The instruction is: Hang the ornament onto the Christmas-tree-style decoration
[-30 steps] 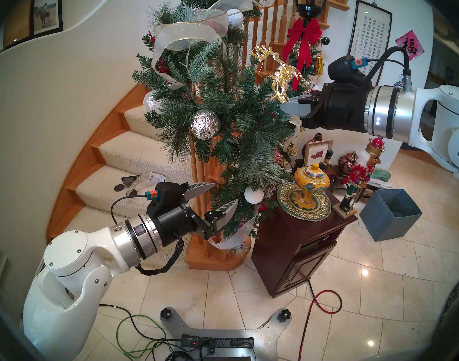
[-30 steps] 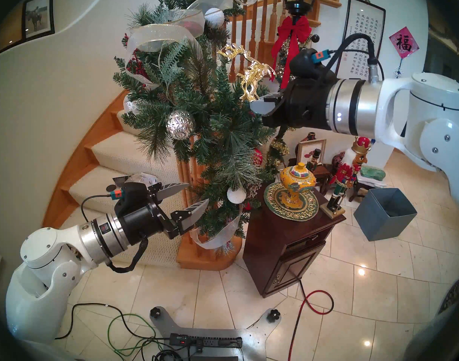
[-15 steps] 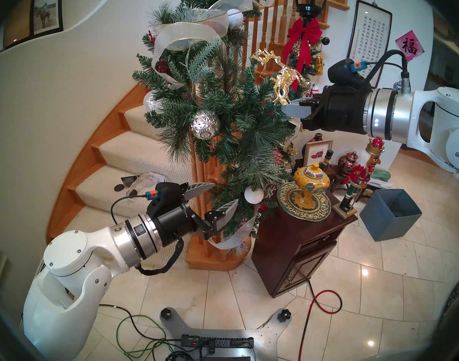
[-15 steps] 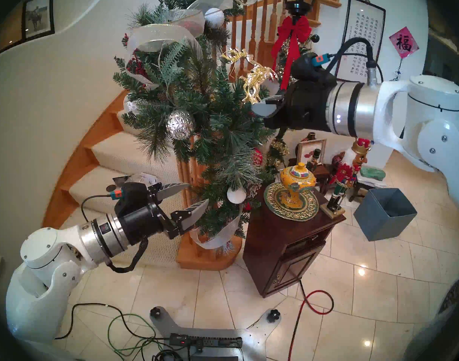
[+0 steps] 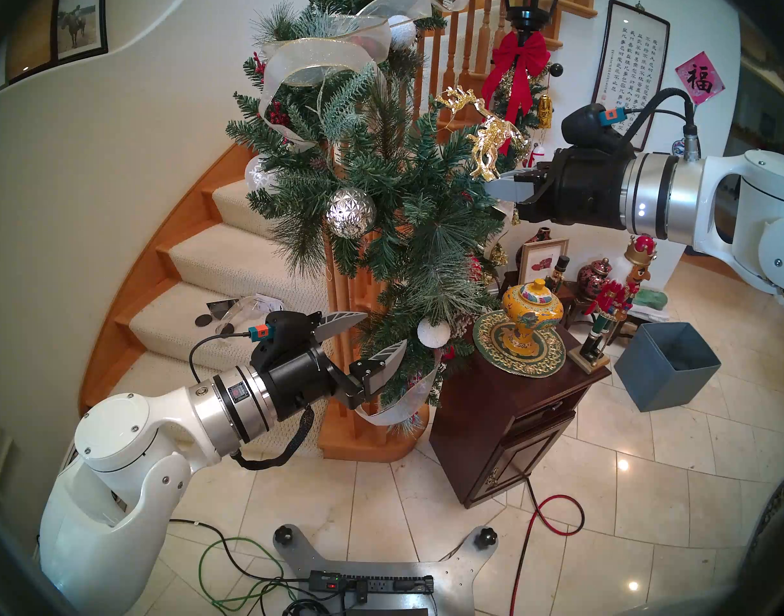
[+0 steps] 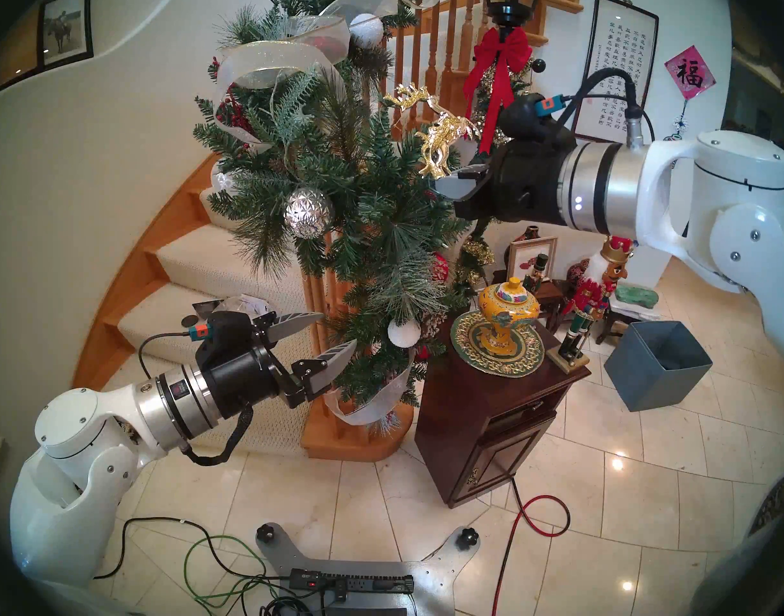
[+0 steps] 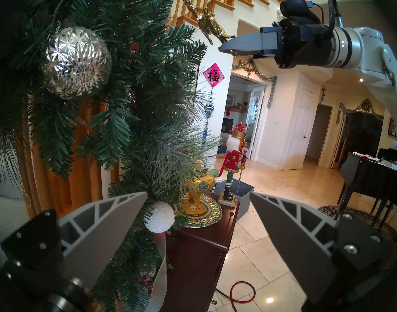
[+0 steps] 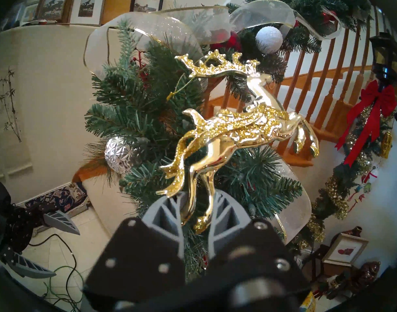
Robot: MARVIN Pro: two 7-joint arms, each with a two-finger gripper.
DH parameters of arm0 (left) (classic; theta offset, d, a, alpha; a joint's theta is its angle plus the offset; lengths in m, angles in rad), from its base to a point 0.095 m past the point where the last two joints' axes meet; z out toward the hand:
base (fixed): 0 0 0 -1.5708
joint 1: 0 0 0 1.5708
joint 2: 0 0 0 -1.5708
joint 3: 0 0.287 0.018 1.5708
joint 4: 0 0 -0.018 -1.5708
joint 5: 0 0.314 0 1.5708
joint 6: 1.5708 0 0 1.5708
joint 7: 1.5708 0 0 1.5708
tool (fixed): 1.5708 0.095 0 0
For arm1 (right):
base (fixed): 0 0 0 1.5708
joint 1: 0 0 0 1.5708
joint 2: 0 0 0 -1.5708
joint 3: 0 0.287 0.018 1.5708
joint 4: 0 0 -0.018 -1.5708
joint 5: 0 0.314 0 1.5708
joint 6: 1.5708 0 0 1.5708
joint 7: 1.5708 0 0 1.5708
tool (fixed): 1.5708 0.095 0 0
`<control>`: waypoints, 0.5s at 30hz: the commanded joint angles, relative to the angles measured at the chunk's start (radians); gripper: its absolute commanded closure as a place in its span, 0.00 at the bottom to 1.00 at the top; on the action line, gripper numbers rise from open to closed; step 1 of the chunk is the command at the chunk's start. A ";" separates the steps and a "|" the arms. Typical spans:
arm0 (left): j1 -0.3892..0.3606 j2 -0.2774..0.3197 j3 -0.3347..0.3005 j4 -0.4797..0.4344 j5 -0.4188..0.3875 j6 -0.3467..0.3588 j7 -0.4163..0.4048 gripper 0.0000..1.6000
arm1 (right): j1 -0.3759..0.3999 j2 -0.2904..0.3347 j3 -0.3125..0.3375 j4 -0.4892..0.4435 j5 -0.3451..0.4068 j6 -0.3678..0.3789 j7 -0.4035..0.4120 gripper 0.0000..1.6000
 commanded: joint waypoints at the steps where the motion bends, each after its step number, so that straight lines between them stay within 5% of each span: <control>1: -0.002 0.000 -0.001 -0.004 0.000 -0.001 0.000 0.00 | 0.018 -0.002 0.002 0.006 -0.001 -0.005 -0.002 1.00; 15: -0.002 0.000 -0.001 -0.004 0.000 -0.001 0.000 0.00 | 0.033 -0.002 -0.004 0.018 -0.001 -0.005 -0.005 1.00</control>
